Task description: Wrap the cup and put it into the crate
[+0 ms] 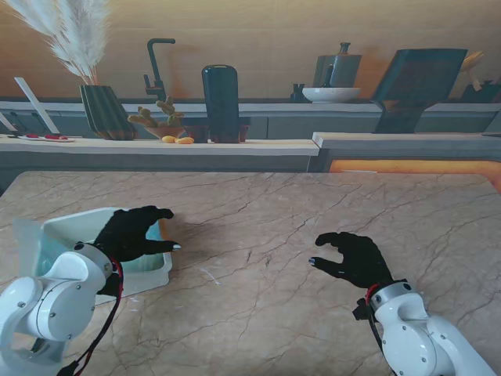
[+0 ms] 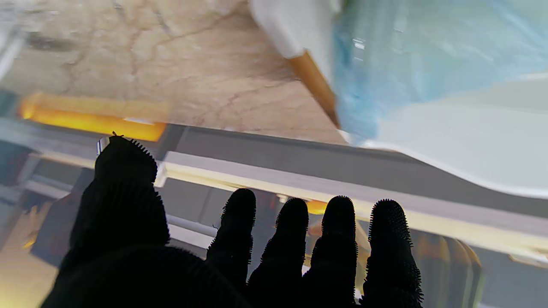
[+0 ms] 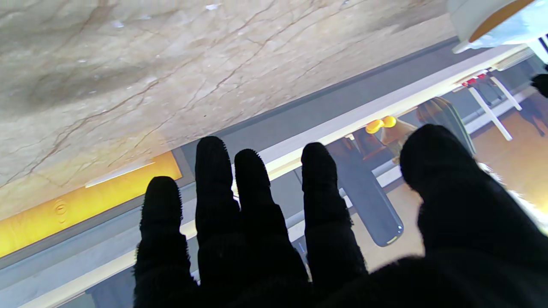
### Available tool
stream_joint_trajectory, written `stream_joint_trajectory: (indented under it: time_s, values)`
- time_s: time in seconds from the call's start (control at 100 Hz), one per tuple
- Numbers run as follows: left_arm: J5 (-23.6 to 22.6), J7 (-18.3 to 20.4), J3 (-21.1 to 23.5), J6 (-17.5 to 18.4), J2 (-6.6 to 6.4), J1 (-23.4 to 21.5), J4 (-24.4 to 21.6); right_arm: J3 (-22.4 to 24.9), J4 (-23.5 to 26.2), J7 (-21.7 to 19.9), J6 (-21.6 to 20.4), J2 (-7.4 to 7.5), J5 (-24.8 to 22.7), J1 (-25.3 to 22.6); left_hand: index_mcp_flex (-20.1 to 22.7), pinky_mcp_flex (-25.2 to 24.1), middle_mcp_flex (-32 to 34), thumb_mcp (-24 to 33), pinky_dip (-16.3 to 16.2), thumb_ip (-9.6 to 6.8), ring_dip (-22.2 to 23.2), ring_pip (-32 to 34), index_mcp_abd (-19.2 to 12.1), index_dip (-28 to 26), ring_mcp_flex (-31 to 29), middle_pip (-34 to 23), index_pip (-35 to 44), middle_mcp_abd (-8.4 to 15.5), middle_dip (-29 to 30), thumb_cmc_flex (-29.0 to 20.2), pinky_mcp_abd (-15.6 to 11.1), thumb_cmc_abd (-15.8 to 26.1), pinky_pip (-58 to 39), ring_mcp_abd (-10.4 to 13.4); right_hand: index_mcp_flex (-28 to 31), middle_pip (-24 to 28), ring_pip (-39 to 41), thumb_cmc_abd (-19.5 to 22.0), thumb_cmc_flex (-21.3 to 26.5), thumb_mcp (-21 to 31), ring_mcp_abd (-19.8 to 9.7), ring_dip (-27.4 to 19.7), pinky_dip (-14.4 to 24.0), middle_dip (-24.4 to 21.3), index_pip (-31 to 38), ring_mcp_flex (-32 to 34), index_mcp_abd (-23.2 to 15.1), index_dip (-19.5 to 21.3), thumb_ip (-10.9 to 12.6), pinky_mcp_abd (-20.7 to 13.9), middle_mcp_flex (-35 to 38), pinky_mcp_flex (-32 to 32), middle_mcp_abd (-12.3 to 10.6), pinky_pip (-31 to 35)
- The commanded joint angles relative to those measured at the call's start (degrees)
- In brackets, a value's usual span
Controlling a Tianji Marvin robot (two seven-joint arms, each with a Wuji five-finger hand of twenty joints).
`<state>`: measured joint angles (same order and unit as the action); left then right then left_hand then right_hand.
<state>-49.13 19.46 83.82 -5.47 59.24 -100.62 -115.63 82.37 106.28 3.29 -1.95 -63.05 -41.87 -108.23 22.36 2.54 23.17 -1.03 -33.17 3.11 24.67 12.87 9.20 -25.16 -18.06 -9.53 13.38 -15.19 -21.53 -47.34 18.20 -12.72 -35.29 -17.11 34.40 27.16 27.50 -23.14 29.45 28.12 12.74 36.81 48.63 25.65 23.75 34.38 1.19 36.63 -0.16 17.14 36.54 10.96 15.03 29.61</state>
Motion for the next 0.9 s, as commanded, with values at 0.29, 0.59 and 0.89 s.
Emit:
stream_joint_trajectory:
  time_s: [0.29,0.59,0.89]
  values:
    - [11.33,-13.11,-4.19,8.74,2.73,-0.86,3.63,0.64,0.50,-1.55,-8.78,-0.32,7.53,-0.86,0.42,1.15,1.90,0.18,1.95,-1.61,-0.45,-0.54,-0.31,-1.48,-1.43,0.94,2.05,-0.25,0.47,1.16,1.99,-1.80,1.14,-0.85,-7.16,-0.55,-1.17,-0.04,-2.91,1.10,-0.67,-0.73,1.23,-0.47,-3.55,-0.10,-0.06,-1.44,0.64,-0.01,-1.89,1.00,-0.23,-0.97]
    - [19.12,-18.66,-4.79,17.50,3.94,-3.76,6.43,-0.04,-0.59,-1.60,-14.39,-0.68,13.66,0.03,2.93,2.75,5.00,0.23,2.04,-1.47,-0.41,-0.57,-1.13,0.10,-3.32,2.40,-0.29,-0.57,0.86,2.27,1.80,-2.53,1.17,-1.57,-9.71,-2.22,-4.32,-2.69,-3.11,2.74,-1.36,-2.39,1.10,-1.42,-3.48,-0.39,-0.60,-1.73,0.14,-0.55,-3.97,1.48,-1.23,-0.75]
    - [22.50,-18.05,-5.26,22.16,3.88,-5.27,7.12,-1.40,-1.72,-0.54,-22.90,-0.98,17.73,0.90,4.13,3.96,6.35,0.37,2.59,-1.44,-0.46,-0.69,-1.38,0.22,-4.31,3.32,-0.66,-0.67,0.86,2.22,1.67,-2.90,2.11,-1.59,-9.70,-3.02,-6.12,-5.44,-3.28,4.43,-2.57,-3.27,0.97,-2.21,-1.73,0.63,-1.70,-1.52,0.11,-1.14,-3.80,2.34,-2.68,-0.31]
